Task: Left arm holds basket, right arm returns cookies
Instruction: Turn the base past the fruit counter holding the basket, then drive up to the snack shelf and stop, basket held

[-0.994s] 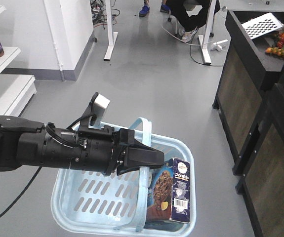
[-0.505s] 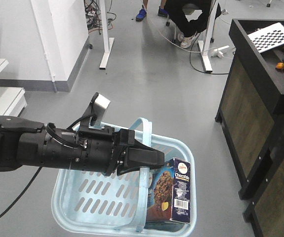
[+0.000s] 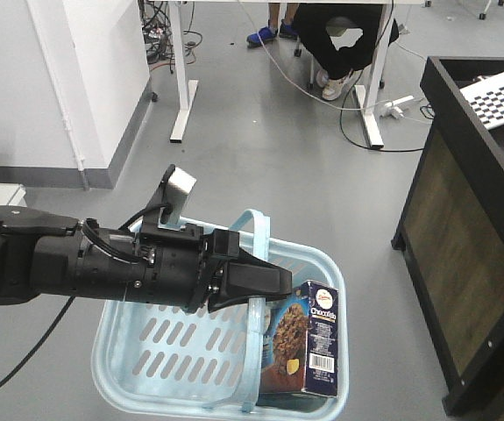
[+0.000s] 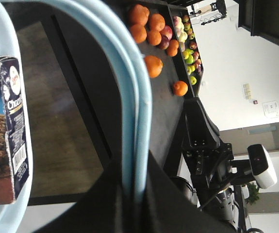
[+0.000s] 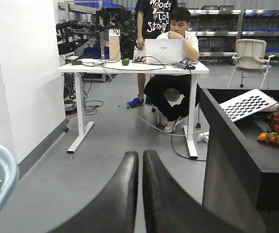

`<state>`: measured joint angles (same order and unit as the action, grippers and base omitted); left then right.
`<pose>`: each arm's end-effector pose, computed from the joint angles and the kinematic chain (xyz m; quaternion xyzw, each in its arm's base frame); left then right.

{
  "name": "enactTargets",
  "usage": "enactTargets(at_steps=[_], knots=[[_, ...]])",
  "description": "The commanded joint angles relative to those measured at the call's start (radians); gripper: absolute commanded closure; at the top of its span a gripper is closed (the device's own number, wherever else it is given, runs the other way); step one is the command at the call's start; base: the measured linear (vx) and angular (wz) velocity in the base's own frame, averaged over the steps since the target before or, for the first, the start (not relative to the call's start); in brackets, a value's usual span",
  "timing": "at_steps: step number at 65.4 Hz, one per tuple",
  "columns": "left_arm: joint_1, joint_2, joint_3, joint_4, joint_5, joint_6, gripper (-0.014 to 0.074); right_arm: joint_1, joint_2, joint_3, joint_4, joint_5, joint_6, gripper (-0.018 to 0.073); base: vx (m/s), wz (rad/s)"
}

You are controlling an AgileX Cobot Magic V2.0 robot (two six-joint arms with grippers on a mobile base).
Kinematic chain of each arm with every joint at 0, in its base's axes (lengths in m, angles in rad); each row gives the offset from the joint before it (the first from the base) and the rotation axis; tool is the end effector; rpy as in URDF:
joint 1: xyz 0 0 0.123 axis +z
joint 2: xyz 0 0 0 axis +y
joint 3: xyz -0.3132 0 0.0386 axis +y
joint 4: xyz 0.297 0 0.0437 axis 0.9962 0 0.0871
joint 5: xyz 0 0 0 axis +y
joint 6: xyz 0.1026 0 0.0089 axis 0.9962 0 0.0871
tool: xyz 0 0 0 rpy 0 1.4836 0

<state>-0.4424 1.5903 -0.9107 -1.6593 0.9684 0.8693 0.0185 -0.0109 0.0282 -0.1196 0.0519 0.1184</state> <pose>0.2853 -0.2287 0.2564 0.0829 0.7881 -0.5954 0.1325 0.0871 0.0010 0.1986 -0.0046 0.7006 0.0041 0.7136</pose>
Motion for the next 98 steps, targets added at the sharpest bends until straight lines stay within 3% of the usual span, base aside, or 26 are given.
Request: enactTargets(at_steps=[1, 29, 98], knots=[[-0.006, -0.043, -0.032, -0.120, 0.063, 0.004, 0.0599, -0.008, -0.013, 0.017, -0.005, -0.076, -0.006, 0.0566, 0.35, 0.00], [-0.006, -0.043, -0.032, -0.120, 0.063, 0.004, 0.0599, -0.008, -0.013, 0.017, -0.005, -0.076, -0.006, 0.0566, 0.33, 0.19], [-0.006, -0.043, -0.032, -0.120, 0.063, 0.004, 0.0599, -0.008, -0.013, 0.017, -0.005, -0.076, -0.006, 0.0566, 0.25, 0.72]])
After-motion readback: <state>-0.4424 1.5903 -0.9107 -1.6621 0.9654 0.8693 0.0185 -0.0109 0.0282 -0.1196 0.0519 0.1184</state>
